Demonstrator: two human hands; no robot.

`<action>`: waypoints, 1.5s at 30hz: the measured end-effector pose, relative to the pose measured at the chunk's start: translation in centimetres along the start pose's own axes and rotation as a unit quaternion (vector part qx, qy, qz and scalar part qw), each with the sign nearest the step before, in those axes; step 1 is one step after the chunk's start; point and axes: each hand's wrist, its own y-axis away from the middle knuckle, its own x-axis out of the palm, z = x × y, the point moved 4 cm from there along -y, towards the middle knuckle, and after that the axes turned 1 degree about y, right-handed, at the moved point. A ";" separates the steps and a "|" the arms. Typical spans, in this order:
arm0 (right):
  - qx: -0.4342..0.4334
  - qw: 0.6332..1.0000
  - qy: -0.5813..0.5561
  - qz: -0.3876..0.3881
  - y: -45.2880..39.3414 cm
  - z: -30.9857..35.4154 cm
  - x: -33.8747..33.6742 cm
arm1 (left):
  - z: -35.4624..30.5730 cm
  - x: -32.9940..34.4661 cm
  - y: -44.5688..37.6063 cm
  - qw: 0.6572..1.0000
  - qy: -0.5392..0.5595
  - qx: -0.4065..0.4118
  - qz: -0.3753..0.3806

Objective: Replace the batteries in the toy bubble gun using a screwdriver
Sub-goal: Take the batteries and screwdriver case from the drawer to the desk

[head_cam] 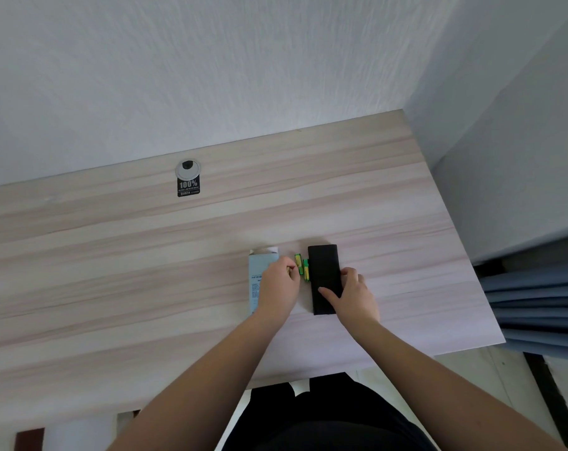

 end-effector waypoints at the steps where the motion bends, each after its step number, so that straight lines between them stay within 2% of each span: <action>1: -0.002 1.000 -0.001 0.003 0.1 0.0 0.1 | 0.3 0.0 0.4 1.000 0.005 -0.011 0.001; 4: -0.006 1.000 0.000 0.016 0.4 0.1 0.2 | 1.1 0.8 1.6 0.998 0.018 -0.047 0.026; 8: -0.014 1.000 0.000 0.025 0.9 0.0 0.2 | 1.7 2.2 2.8 0.996 0.031 -0.051 0.065; 13: -0.026 0.999 -0.005 0.027 1.5 -0.2 0.3 | 2.1 3.1 3.6 0.994 0.050 -0.075 0.066; 25: -0.028 0.999 -0.007 0.037 1.5 -0.7 0.4 | 0.4 2.2 4.5 0.998 0.007 -0.049 0.030; 32: -0.036 0.998 0.011 0.049 1.4 -0.6 0.5 | 4.5 -3.4 3.5 0.998 -0.016 0.003 -0.056; 34: -0.038 0.998 0.018 0.049 1.4 -0.2 0.6 | 6.5 -3.9 3.2 0.999 -0.026 0.009 -0.039; 39: -0.046 0.997 0.039 0.053 1.5 0.9 1.5 | 8.9 -2.4 3.8 0.998 -0.014 0.034 0.056; 45: -0.043 0.997 0.043 0.054 2.0 2.1 2.7 | 9.9 -1.8 4.3 0.996 -0.028 0.046 0.073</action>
